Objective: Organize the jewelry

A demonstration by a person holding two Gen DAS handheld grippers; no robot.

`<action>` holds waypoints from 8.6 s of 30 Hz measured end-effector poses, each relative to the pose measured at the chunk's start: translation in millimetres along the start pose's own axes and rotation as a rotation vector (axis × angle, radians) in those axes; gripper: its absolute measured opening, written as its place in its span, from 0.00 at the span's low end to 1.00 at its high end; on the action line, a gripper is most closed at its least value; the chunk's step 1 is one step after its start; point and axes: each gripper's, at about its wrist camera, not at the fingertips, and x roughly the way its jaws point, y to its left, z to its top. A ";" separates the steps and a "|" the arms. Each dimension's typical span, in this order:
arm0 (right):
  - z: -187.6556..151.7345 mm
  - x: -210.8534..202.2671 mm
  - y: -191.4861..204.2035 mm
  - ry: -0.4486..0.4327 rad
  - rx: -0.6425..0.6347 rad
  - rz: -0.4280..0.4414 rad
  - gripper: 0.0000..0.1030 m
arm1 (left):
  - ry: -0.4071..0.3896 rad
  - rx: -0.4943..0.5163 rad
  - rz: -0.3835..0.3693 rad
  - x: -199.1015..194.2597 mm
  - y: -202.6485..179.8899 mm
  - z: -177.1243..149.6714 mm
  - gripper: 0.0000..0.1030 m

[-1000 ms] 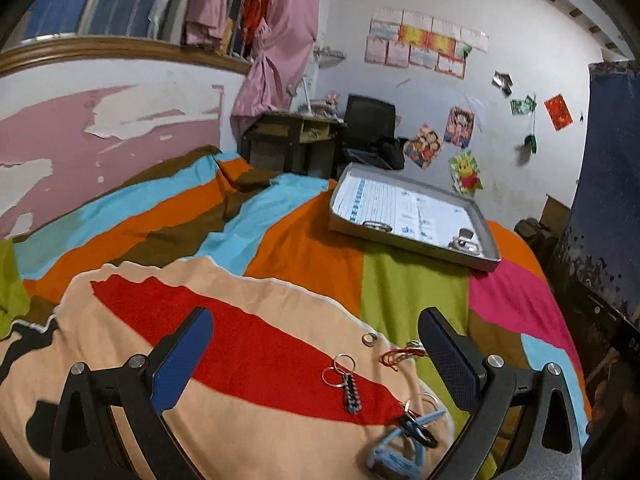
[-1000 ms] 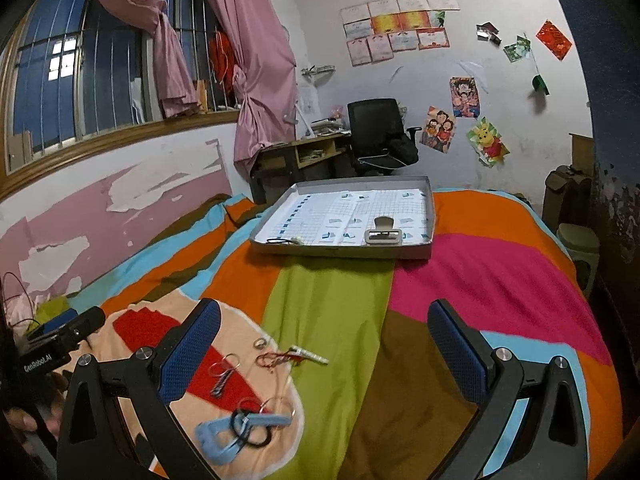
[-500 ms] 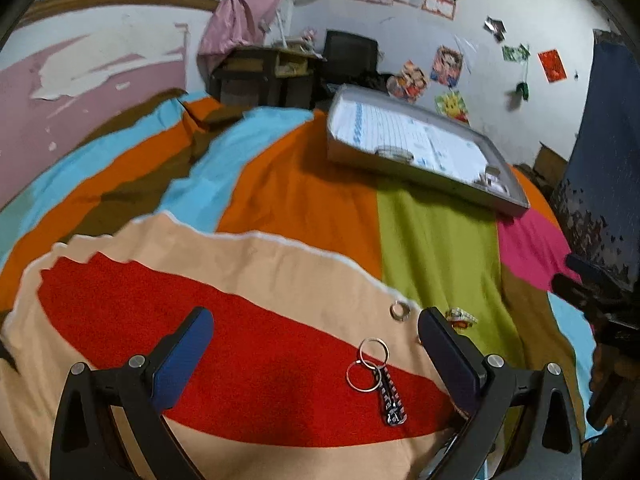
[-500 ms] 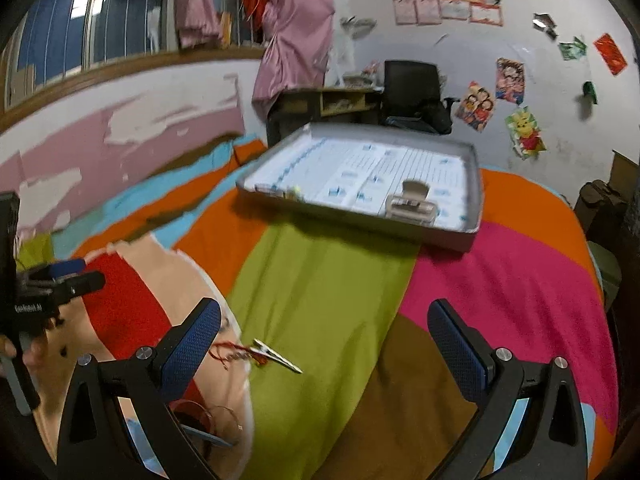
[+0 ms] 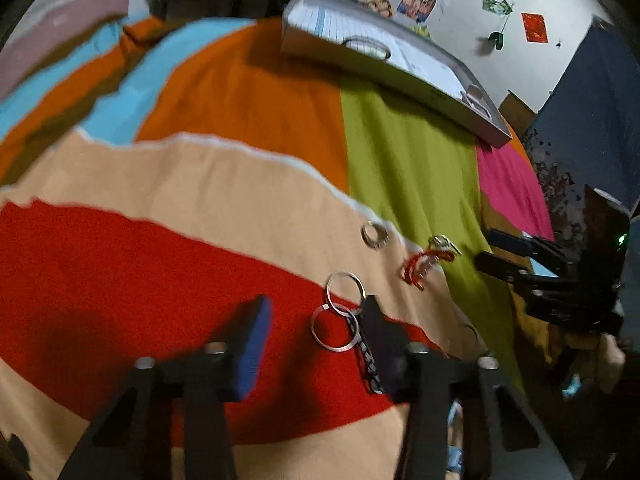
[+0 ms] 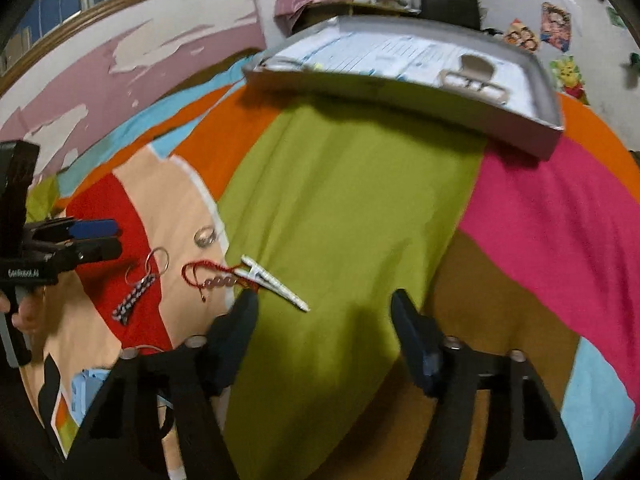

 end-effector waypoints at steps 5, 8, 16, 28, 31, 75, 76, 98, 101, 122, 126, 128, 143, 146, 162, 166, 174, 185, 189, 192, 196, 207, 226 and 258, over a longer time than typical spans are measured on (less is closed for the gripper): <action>-2.8 11.1 10.1 0.029 -0.047 0.013 0.45 | 0.068 0.003 0.010 11.0 -3.0 -4.5 0.27; -1.6 14.4 10.4 0.033 -0.065 0.000 0.45 | 0.091 0.013 0.021 16.9 -4.4 -7.0 0.22; 3.5 27.8 16.5 0.054 -0.112 0.006 0.30 | 0.119 0.005 0.010 24.9 -3.6 -7.3 0.04; -0.4 28.2 25.6 0.081 -0.149 0.037 0.03 | 0.084 0.045 -0.001 15.9 -15.6 -5.8 0.03; 2.2 22.5 21.1 0.056 -0.122 0.033 0.03 | 0.043 0.032 -0.010 5.9 -15.8 -2.6 0.03; 109.1 2.3 -147.4 -0.267 0.364 -0.172 0.03 | -0.141 0.037 0.063 122.9 -150.5 216.9 0.03; 110.5 3.2 -148.1 -0.263 0.369 -0.168 0.03 | -0.133 0.028 0.064 123.5 -149.7 216.9 0.04; 89.5 -79.2 -113.9 -0.515 0.323 -0.231 0.70 | -0.587 -0.049 0.159 -25.3 -133.2 149.8 1.00; 82.6 -102.1 -103.8 -0.575 0.309 -0.222 0.84 | -0.641 -0.030 0.193 -49.4 -136.8 135.4 1.00; 11.5 -236.9 2.6 -0.804 0.175 -0.239 0.99 | -0.836 0.007 0.307 -181.5 -134.8 -4.8 1.00; -8.6 -251.6 22.2 -0.812 0.160 -0.235 0.99 | -0.840 0.003 0.320 -196.9 -126.3 -33.8 1.00; -22.3 -258.9 32.4 -0.813 0.152 -0.228 0.99 | -0.838 -0.001 0.324 -204.0 -122.4 -49.8 1.00; -103.7 -284.4 82.8 -0.754 0.137 -0.209 0.99 | -0.781 -0.022 0.324 -222.0 -103.4 -132.6 1.00; -110.8 -283.7 85.1 -0.727 0.143 -0.221 0.99 | -0.748 0.013 0.326 -220.6 -104.8 -143.8 1.00; -139.7 -289.4 102.2 -0.672 0.166 -0.250 0.99 | -0.715 0.015 0.317 -226.7 -99.2 -168.1 1.00; -136.2 -288.3 103.4 -0.678 0.164 -0.253 0.99 | -0.744 0.010 0.320 -229.0 -100.5 -160.8 1.00; -118.2 -280.9 102.7 -0.687 0.153 -0.244 0.99 | -0.739 0.011 0.327 -221.8 -101.1 -136.2 1.00; -80.9 -259.3 78.6 -0.647 0.157 -0.230 0.99 | -0.556 -0.059 0.320 -180.1 -75.9 -97.8 1.00; -64.5 -243.0 67.1 -0.612 0.156 -0.218 0.99 | -0.506 -0.078 0.322 -166.2 -67.1 -82.6 1.00; -51.1 -230.6 61.5 -0.591 0.139 -0.204 0.99 | -0.480 -0.081 0.319 -154.5 -62.9 -68.3 1.00; -29.5 -208.7 53.5 -0.556 0.115 -0.181 0.99 | -0.465 -0.076 0.320 -138.3 -58.0 -47.3 1.00; 14.6 -144.6 26.7 -0.498 0.107 -0.138 0.99 | -0.455 -0.019 0.336 -85.9 -42.9 -17.6 1.00; 12.6 -2.7 -2.2 -0.103 0.059 0.115 0.69 | -0.097 0.071 0.075 -11.8 -36.4 -22.1 0.64; 6.8 24.8 55.5 0.032 -0.187 0.196 0.08 | -0.001 0.028 0.033 -3.6 -26.4 -26.2 0.14</action>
